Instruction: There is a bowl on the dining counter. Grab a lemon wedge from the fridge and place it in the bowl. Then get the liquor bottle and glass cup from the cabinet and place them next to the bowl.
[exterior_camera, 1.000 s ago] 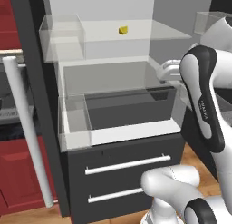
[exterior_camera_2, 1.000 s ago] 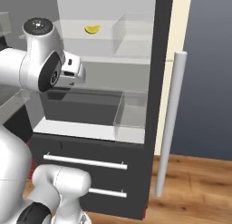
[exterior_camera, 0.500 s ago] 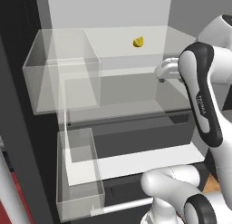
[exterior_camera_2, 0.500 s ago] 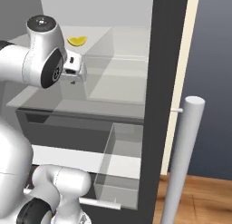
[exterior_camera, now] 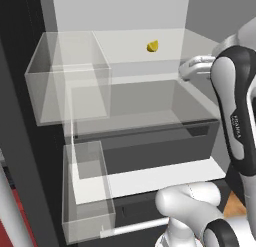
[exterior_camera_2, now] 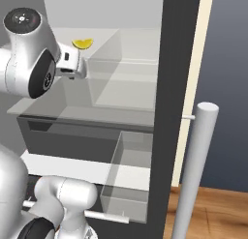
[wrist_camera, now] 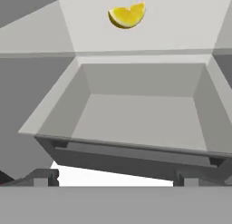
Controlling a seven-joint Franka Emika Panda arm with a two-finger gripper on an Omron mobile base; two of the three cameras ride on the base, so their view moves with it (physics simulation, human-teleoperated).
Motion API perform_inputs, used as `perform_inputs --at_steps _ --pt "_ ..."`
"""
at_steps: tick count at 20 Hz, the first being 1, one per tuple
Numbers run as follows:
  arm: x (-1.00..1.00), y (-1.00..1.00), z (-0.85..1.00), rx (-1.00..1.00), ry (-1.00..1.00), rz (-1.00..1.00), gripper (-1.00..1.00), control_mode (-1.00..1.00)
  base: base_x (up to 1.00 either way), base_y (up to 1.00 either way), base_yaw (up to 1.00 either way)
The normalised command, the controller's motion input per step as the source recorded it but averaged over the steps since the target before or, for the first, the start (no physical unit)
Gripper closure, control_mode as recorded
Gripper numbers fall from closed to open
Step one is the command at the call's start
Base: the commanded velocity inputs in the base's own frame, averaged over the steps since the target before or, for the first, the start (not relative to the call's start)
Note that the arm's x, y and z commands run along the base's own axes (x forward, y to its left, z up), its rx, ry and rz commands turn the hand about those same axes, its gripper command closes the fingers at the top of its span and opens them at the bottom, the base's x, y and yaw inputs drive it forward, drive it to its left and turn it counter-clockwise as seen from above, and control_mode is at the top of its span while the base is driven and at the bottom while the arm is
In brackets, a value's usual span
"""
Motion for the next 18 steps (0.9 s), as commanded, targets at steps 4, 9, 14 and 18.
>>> perform_inputs --at_steps 4,9,14,18 --pt "0.04 0.0 0.39 0.0 -0.09 -0.04 -1.0 -1.0 0.0 0.0 0.0" --pt "0.17 0.0 0.36 0.02 0.0 -0.08 -1.0 -1.0 0.0 0.0 0.0" --pt "0.06 0.01 0.47 0.07 -0.01 -0.1 -1.0 -1.0 0.0 0.0 0.0" --pt "0.06 0.14 0.37 0.07 -0.02 -0.11 -1.0 -1.0 0.0 0.0 0.0"
